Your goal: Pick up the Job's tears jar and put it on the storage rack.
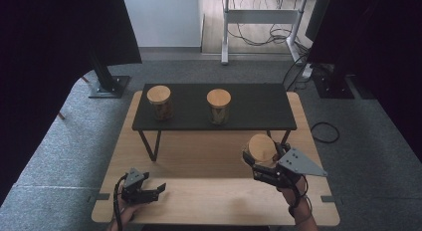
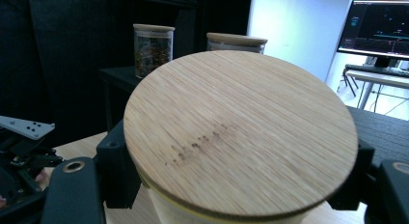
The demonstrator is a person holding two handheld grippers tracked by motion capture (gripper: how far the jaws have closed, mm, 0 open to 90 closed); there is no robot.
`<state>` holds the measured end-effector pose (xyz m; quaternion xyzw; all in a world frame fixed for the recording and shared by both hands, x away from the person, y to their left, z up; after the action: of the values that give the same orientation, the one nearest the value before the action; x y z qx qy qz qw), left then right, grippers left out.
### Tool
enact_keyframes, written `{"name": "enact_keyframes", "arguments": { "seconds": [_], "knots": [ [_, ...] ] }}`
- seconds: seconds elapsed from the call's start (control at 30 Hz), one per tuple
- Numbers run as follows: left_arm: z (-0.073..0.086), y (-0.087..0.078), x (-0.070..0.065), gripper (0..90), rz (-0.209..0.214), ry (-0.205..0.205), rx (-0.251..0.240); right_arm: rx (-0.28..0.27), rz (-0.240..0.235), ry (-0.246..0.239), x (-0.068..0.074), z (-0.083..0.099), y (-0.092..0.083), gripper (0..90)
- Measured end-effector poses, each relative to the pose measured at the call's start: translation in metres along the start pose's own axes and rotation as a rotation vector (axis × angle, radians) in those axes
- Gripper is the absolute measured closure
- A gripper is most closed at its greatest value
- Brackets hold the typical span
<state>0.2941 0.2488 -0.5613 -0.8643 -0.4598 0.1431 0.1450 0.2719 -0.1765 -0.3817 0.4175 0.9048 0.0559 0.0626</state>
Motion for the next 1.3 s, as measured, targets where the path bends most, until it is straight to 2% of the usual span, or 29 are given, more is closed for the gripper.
{"name": "enact_keyframes", "arguments": {
  "seconds": [0.37, 0.73, 1.3],
  "knots": [
    [0.0, 0.0, 0.0, 13.2, 0.001, 0.002, 0.0, -0.01, -0.006, -0.008, -0.004, -0.012, 0.005, 24.6],
    [0.0, 0.0, 0.0, 13.2, -0.002, 0.003, 0.002, -0.013, -0.013, 0.006, -0.009, -0.016, 0.009, 24.6],
    [0.0, 0.0, -0.001, 13.2, 0.0, 0.007, 0.003, -0.009, -0.012, -0.009, -0.014, -0.026, 0.02, 24.6]
  ]
}}
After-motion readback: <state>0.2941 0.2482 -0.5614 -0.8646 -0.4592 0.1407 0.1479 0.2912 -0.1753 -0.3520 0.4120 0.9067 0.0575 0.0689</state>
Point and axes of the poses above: each handheld gripper's, and its own axes: y roughly forward along the jaws, z roughly out of its underside, x roughly to its left, the point moved 2 cm from there along y, roughly forward along the jaws, and after that the axes turned 12 degrees about -x, right-handed, at the moved point
